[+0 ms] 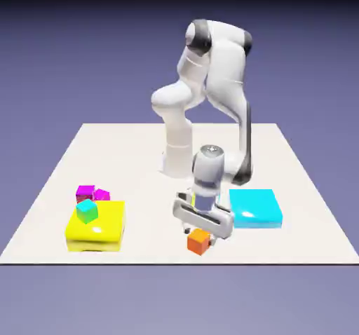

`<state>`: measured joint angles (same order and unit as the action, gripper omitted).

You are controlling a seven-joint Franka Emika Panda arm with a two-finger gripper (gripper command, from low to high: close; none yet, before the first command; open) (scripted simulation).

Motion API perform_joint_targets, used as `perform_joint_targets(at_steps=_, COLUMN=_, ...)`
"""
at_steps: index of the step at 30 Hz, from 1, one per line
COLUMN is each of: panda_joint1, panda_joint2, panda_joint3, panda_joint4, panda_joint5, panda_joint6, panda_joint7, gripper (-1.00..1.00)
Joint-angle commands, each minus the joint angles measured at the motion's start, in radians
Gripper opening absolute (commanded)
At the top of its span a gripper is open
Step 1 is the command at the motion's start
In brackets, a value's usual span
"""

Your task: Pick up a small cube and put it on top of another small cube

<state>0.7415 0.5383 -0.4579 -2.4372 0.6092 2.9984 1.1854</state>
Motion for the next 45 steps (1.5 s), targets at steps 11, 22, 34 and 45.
perform_joint_targets(at_steps=11, panda_joint1=0.296, panda_joint2=-0.179, panda_joint3=-0.326, panda_joint4=-0.086, panda_joint5=-0.200, panda_joint6=-0.134, panda_joint7=0.160, gripper=-1.00)
perform_joint_targets(at_steps=22, panda_joint1=0.056, panda_joint2=-0.549, panda_joint3=-0.576, panda_joint4=-0.163, panda_joint5=-0.679, panda_joint6=-0.267, panda_joint7=-0.230, gripper=-1.00)
perform_joint_targets(at_steps=34, panda_joint1=-0.206, panda_joint2=-0.953, panda_joint3=-0.849, panda_joint4=-0.248, panda_joint5=-1.201, panda_joint6=-0.412, panda_joint7=-0.656, gripper=-1.00)
perform_joint_targets(at_steps=45, panda_joint1=-0.352, panda_joint2=-1.212, panda_joint3=-1.067, panda_joint4=-0.309, panda_joint5=-1.524, panda_joint6=-0.492, panda_joint7=-0.978, gripper=-1.00)
